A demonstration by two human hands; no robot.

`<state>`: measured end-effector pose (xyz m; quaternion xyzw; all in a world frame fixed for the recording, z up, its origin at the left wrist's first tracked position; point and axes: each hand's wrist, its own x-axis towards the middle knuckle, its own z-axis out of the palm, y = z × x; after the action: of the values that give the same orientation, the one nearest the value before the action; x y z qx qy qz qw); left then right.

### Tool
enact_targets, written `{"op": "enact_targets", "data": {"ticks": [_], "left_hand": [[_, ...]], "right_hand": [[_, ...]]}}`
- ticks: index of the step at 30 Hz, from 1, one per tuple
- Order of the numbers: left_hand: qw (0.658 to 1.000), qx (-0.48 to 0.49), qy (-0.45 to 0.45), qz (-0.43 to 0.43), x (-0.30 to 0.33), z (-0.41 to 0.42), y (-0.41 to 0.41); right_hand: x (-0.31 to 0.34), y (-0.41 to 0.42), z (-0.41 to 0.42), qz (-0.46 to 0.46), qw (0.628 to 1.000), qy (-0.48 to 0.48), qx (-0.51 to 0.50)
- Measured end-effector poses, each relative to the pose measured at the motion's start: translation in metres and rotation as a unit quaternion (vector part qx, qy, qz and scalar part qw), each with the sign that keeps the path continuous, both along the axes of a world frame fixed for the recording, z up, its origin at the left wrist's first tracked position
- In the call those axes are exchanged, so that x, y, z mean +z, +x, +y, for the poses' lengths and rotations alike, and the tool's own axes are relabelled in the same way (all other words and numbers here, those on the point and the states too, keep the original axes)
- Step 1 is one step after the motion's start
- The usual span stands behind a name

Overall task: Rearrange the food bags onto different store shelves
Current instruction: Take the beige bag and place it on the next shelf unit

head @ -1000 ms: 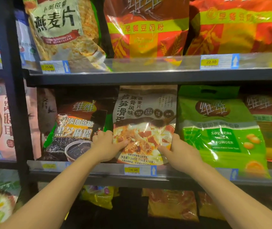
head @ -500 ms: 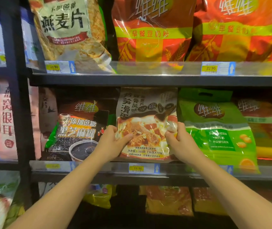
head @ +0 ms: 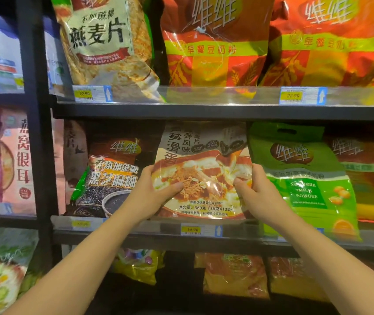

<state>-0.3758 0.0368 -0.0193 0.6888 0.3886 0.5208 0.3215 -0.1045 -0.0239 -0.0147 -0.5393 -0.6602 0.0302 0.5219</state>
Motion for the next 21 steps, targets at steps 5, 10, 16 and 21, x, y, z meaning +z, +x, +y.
{"op": "enact_targets", "data": {"ticks": [5,10,16,21], "left_hand": [[1.0,-0.003,-0.017,-0.022,0.008,-0.006,-0.004],[0.999,-0.018,-0.027,-0.019,0.022,-0.015,-0.011],[1.0,0.009,0.002,-0.009,0.004,-0.024,-0.016],[1.0,-0.008,0.023,-0.008,-0.011,-0.031,-0.033]], "right_hand": [[0.013,0.001,0.003,0.017,1.0,-0.018,0.018],[0.026,-0.002,0.005,0.051,0.997,-0.026,0.048],[0.005,-0.014,0.0,0.033,0.998,-0.022,0.05],[-0.009,-0.031,-0.011,0.031,0.999,-0.021,0.034]]}}
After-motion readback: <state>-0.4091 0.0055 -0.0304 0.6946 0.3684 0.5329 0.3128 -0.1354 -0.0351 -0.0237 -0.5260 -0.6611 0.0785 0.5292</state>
